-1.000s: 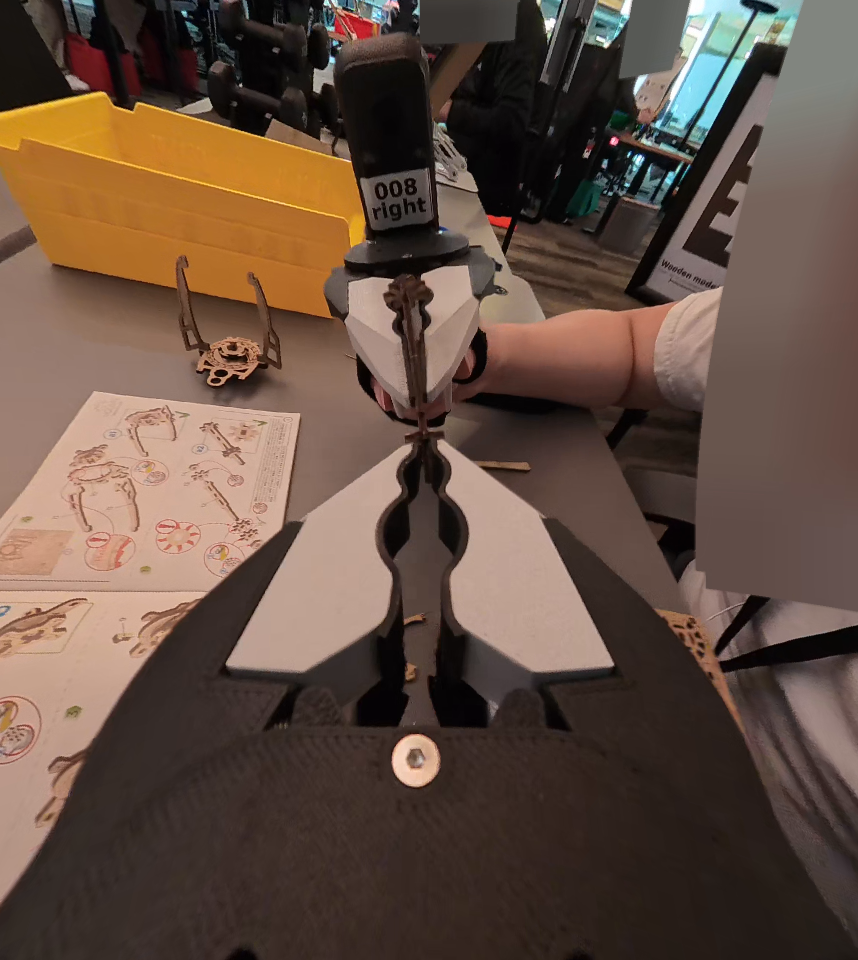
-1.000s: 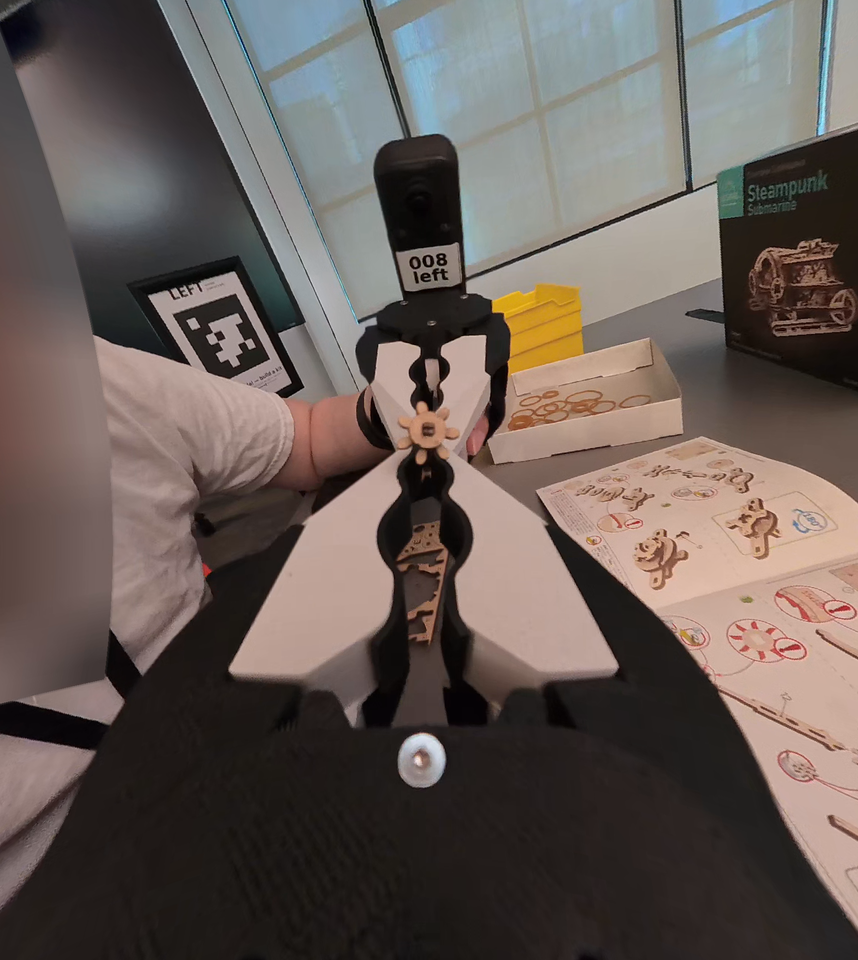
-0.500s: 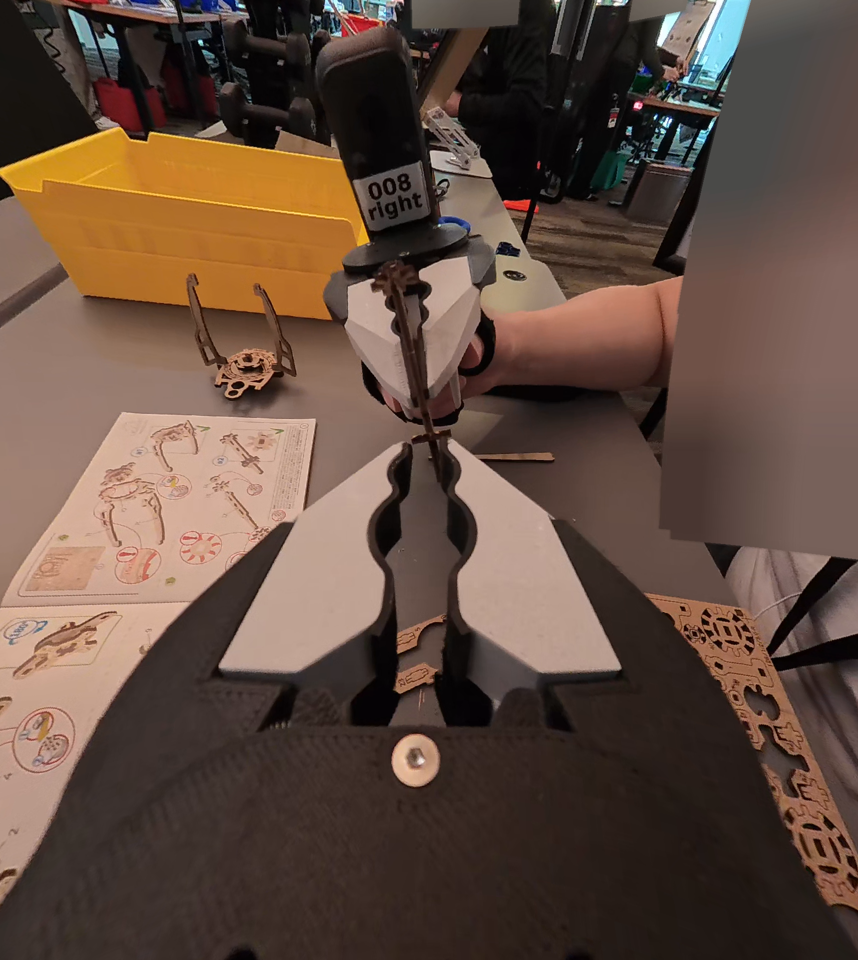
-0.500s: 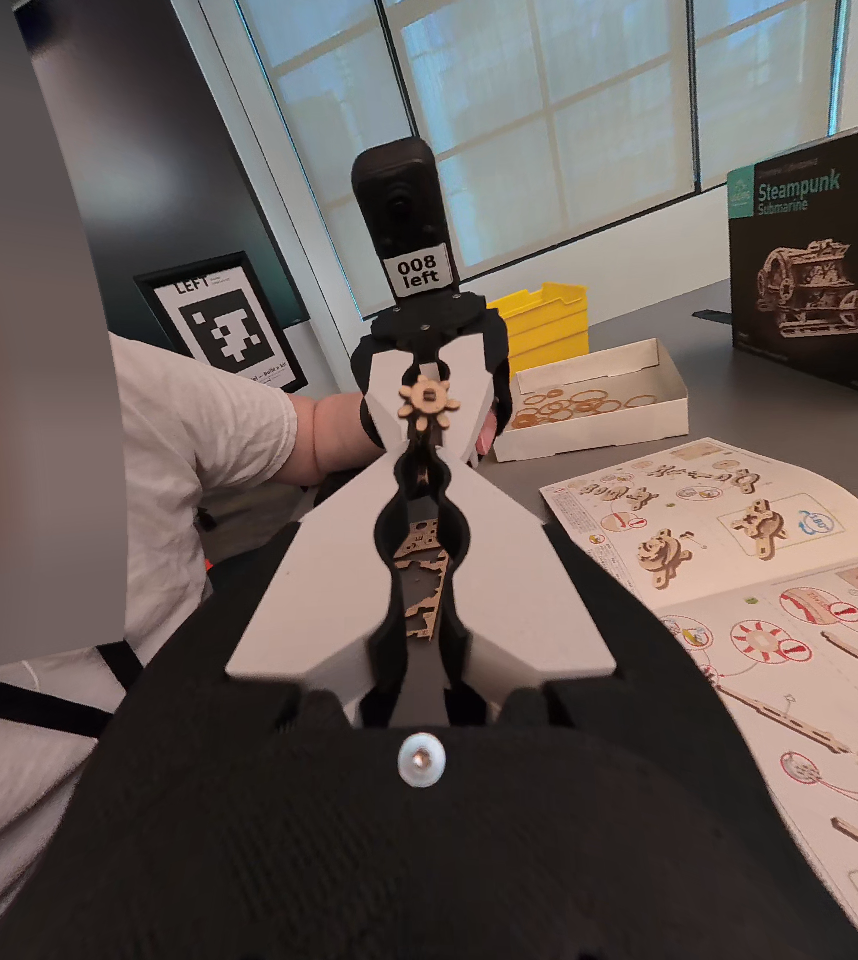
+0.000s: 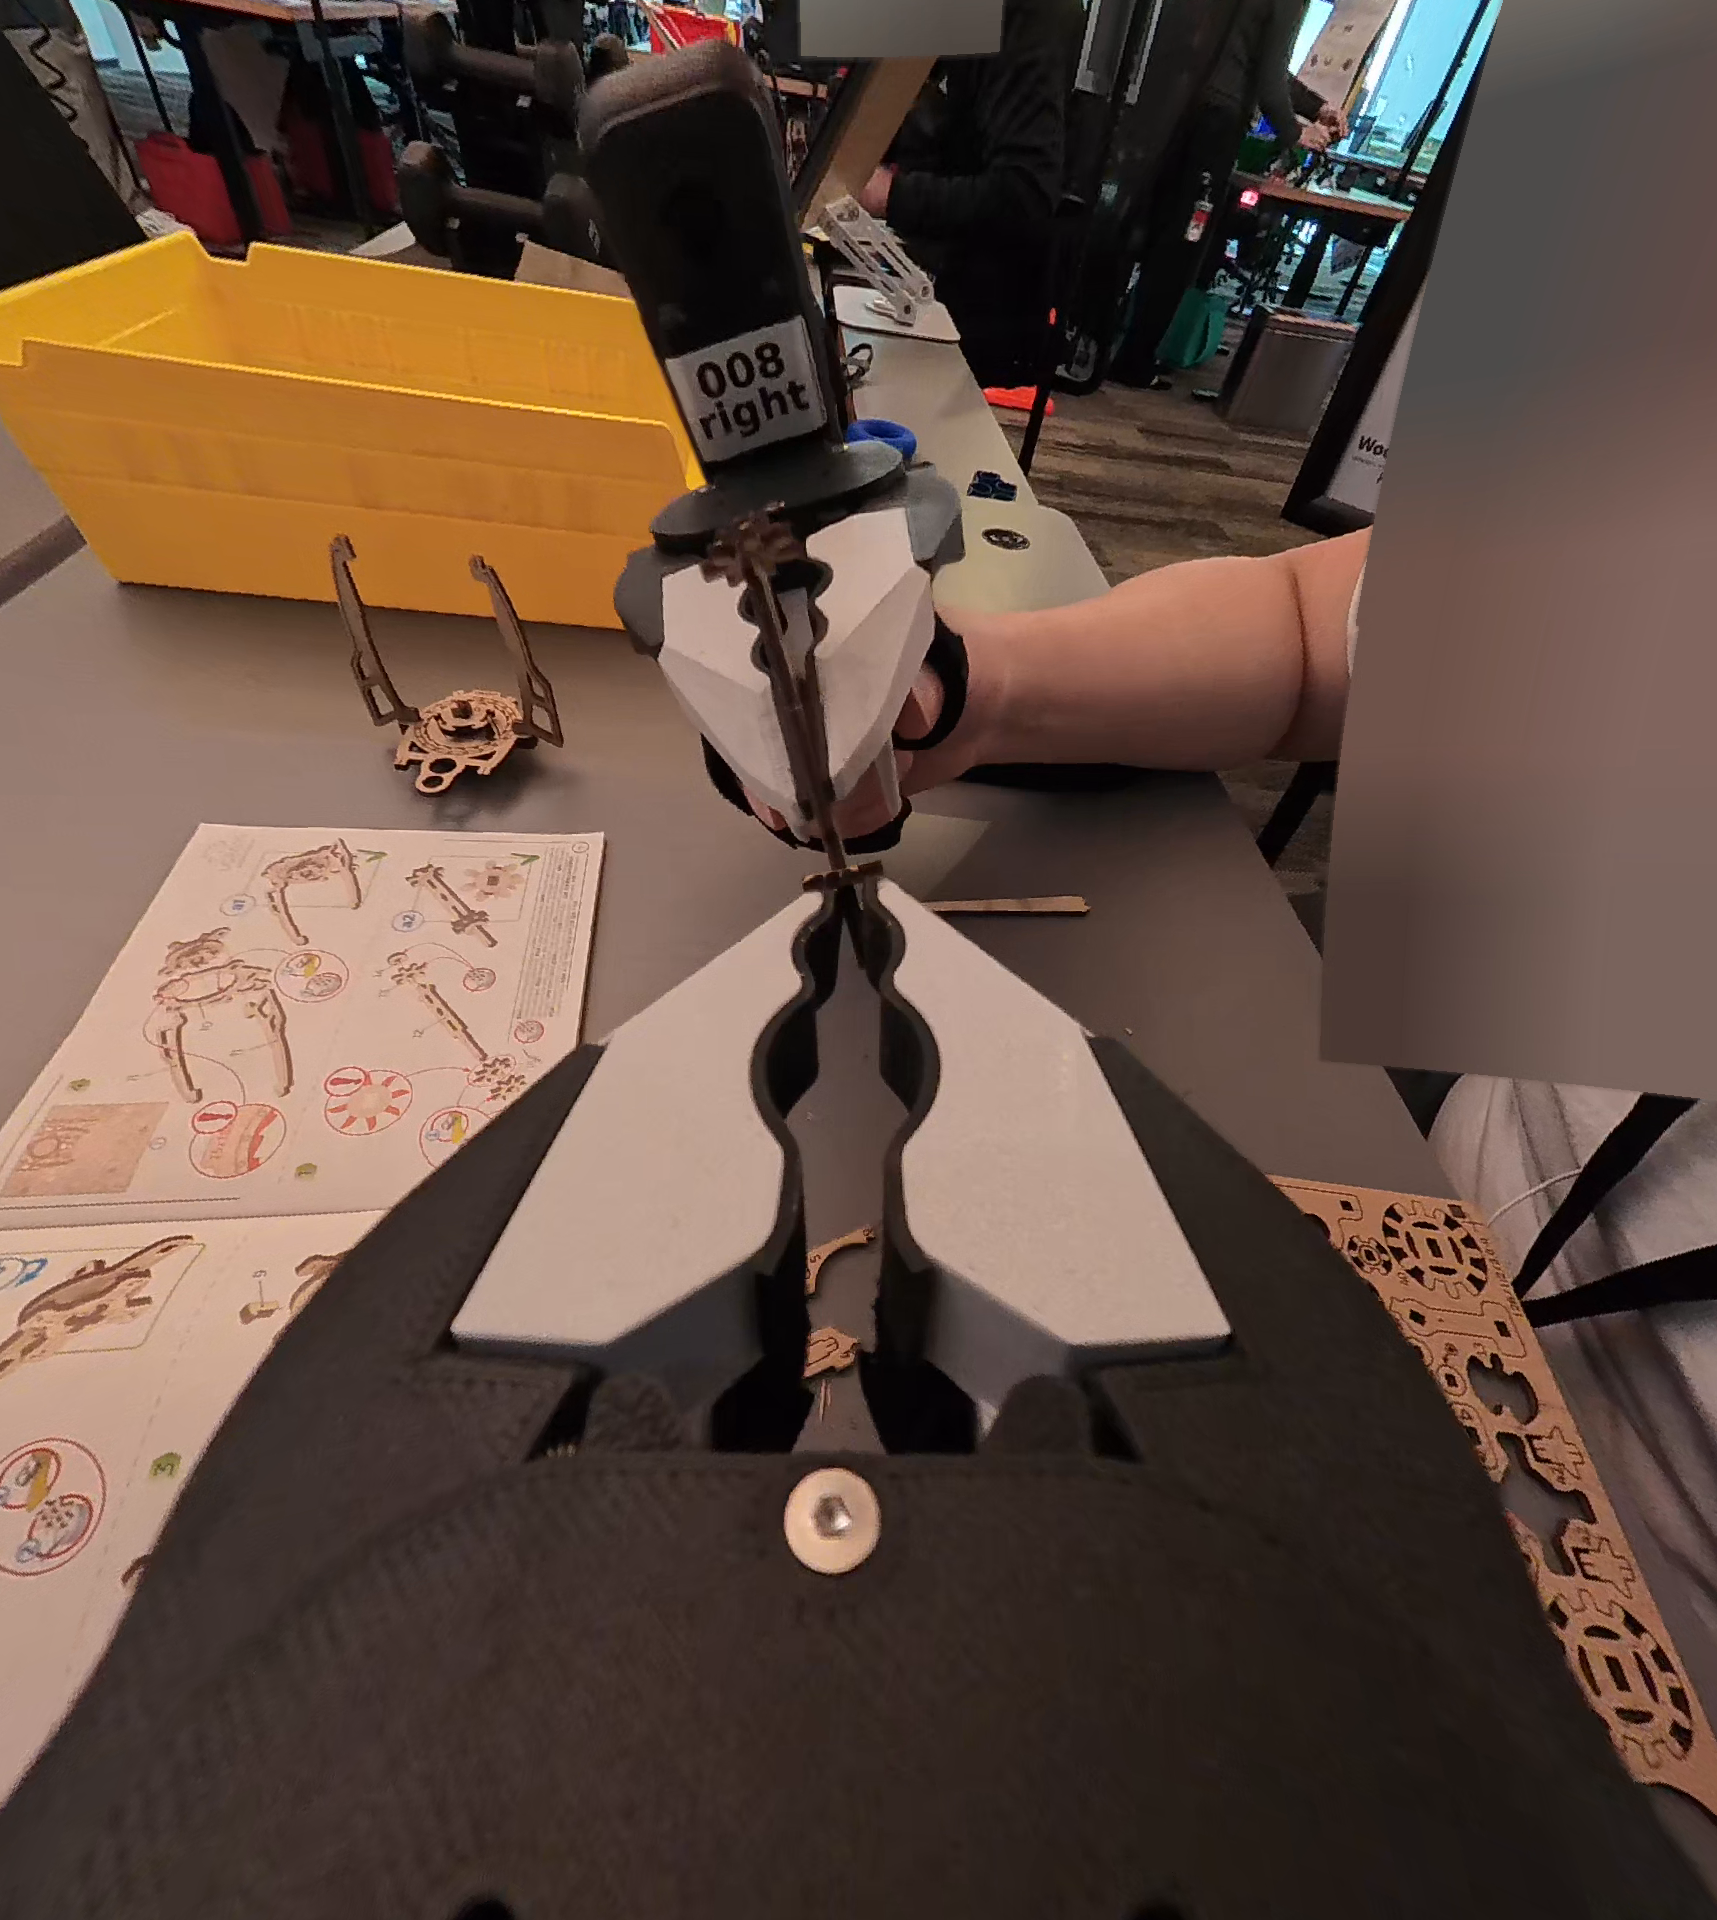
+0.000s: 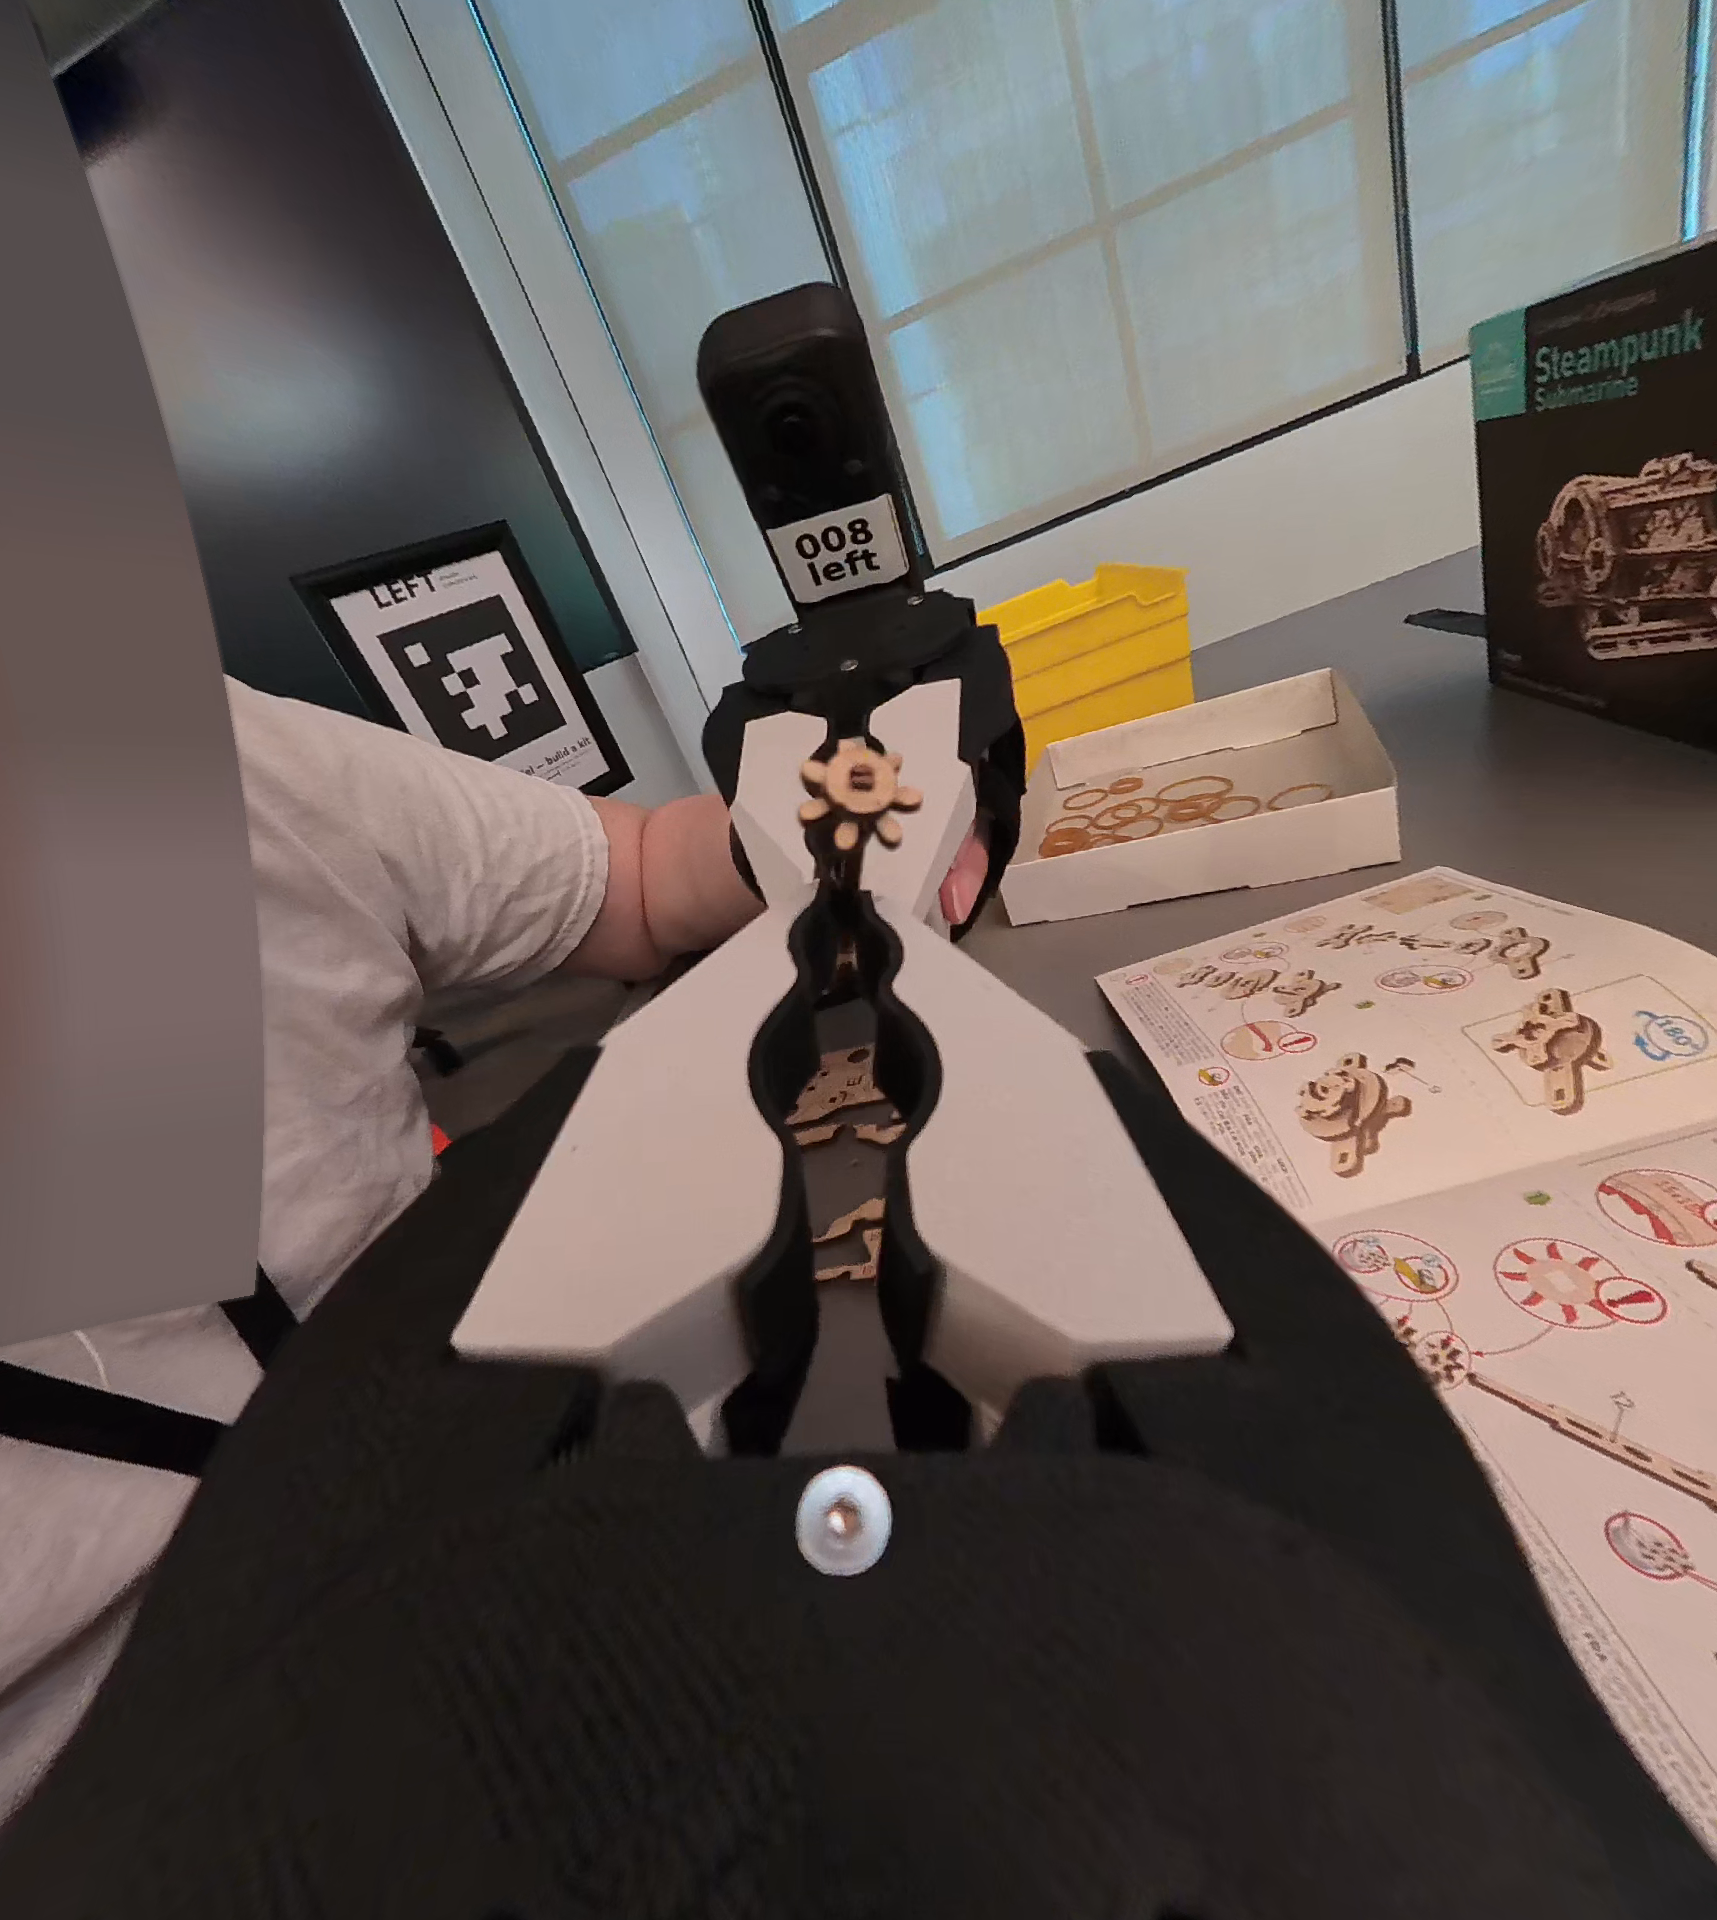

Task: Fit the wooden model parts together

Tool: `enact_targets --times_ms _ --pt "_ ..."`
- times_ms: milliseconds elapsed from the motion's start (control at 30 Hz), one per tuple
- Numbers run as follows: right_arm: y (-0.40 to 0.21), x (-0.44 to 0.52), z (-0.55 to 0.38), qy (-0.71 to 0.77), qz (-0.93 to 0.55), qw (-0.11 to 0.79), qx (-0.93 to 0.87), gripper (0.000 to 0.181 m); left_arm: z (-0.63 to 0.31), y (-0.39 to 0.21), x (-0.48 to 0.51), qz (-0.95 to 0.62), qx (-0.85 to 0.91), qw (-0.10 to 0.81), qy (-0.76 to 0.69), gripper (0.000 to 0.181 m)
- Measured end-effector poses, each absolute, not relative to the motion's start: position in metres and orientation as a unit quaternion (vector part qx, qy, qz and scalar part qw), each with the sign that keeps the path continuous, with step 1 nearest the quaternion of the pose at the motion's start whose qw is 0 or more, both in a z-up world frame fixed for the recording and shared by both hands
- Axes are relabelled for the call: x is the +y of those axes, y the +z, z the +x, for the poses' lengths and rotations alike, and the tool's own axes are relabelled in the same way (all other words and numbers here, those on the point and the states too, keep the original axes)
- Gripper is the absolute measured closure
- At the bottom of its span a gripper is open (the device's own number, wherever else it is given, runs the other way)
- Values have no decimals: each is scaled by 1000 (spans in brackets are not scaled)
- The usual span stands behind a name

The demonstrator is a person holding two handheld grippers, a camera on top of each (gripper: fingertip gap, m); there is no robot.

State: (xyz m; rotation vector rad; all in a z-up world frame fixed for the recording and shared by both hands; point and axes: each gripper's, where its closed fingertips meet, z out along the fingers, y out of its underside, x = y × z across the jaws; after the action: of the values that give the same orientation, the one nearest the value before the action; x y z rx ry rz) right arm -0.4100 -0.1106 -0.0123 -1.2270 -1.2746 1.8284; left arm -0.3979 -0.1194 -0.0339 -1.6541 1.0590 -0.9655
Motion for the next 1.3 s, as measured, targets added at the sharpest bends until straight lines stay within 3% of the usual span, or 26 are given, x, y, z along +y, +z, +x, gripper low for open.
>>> enact_targets --times_ms 900,1300 --pt "-18 -116 -413 605 -446 378 -540 180 -401 -38 -120 -695 394 405 -443 181" --pt "-13 -117 -411 696 -455 285 -477 180 -398 -33 -124 -651 474 472 -358 181"
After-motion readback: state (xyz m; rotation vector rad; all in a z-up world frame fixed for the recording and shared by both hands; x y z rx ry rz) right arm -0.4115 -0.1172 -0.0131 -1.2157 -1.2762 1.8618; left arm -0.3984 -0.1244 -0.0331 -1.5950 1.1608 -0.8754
